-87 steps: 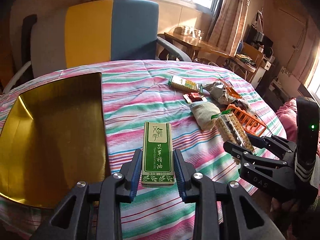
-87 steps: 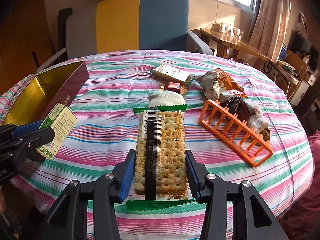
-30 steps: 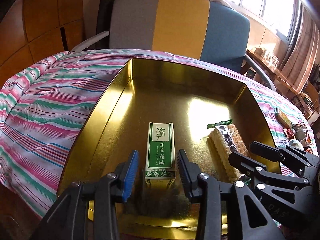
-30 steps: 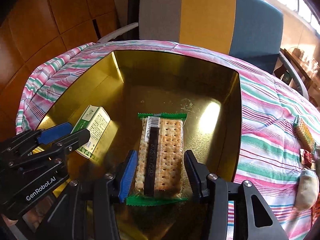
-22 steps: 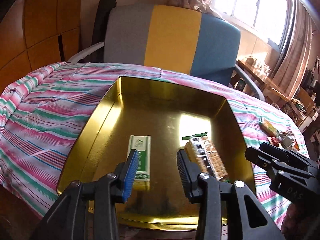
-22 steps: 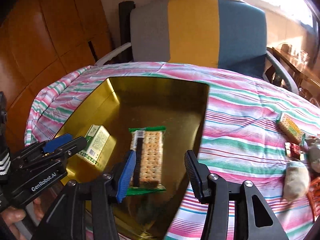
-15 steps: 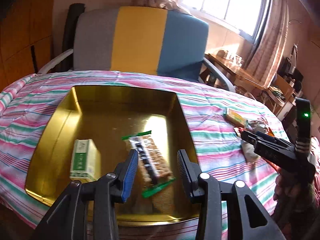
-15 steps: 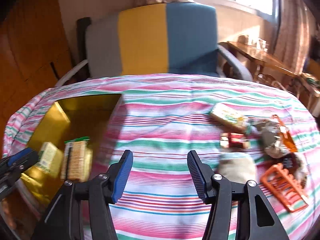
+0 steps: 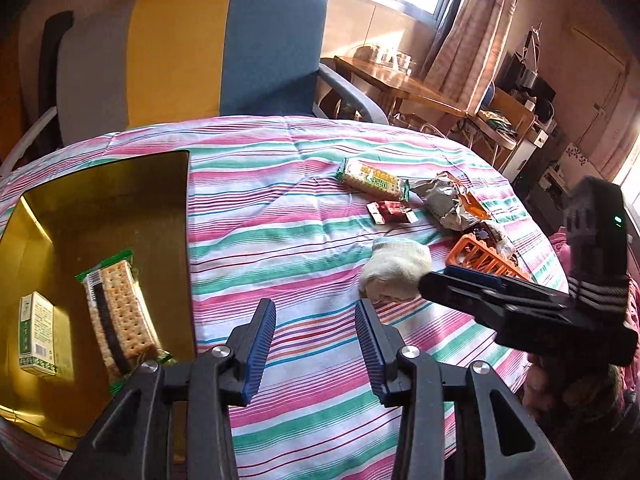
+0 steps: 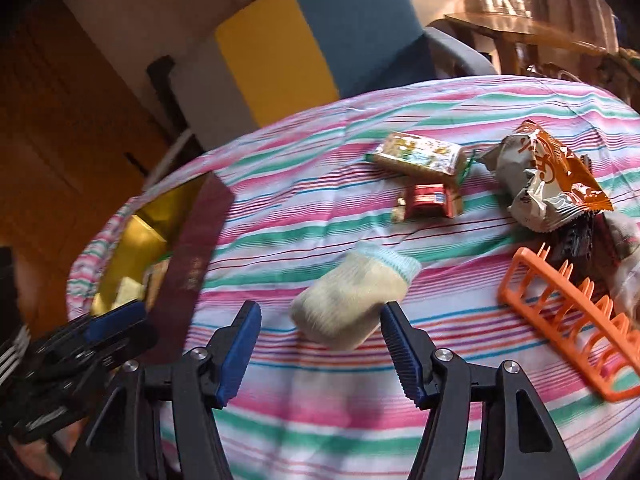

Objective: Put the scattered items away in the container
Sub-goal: 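Grasp the white sock with the left gripper while the right gripper grasps the orange rack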

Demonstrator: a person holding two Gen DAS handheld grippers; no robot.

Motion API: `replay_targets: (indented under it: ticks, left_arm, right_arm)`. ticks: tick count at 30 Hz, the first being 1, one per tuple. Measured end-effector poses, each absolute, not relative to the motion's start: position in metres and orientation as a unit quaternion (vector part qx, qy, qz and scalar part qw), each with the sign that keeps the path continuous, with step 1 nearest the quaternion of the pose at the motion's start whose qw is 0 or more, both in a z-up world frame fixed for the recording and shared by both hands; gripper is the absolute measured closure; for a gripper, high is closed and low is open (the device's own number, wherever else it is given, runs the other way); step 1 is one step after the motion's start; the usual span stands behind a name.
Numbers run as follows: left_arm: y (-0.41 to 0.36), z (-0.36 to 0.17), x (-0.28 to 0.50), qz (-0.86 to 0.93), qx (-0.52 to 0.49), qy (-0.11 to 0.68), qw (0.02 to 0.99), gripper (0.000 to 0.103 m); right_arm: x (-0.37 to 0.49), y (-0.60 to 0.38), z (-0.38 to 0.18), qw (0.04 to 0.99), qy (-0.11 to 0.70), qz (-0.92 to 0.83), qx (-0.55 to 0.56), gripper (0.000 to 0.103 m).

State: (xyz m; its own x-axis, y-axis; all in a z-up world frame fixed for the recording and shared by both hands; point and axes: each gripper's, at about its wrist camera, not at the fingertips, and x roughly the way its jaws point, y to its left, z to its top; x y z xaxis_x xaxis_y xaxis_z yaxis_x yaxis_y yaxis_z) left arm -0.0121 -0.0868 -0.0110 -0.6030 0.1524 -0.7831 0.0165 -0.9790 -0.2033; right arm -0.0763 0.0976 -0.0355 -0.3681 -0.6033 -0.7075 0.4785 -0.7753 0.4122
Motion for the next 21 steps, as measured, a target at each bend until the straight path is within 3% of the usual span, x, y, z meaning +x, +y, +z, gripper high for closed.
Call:
replay_targets:
  ticks: [12, 21]
  left_arm:
    - [-0.021, -0.032, -0.059, 0.87, -0.477, -0.048, 0.113, 0.052]
    - [-0.013, -0.053, -0.09, 0.856, -0.493, -0.025, 0.154, 0.048]
  right_arm:
    - [-0.045, 0.219, -0.016, 0.202, -0.016, -0.886, 0.417, 0.039]
    - [-0.054, 0.249, -0.026, 0.165, -0.018, -0.89, 0.424, 0.036]
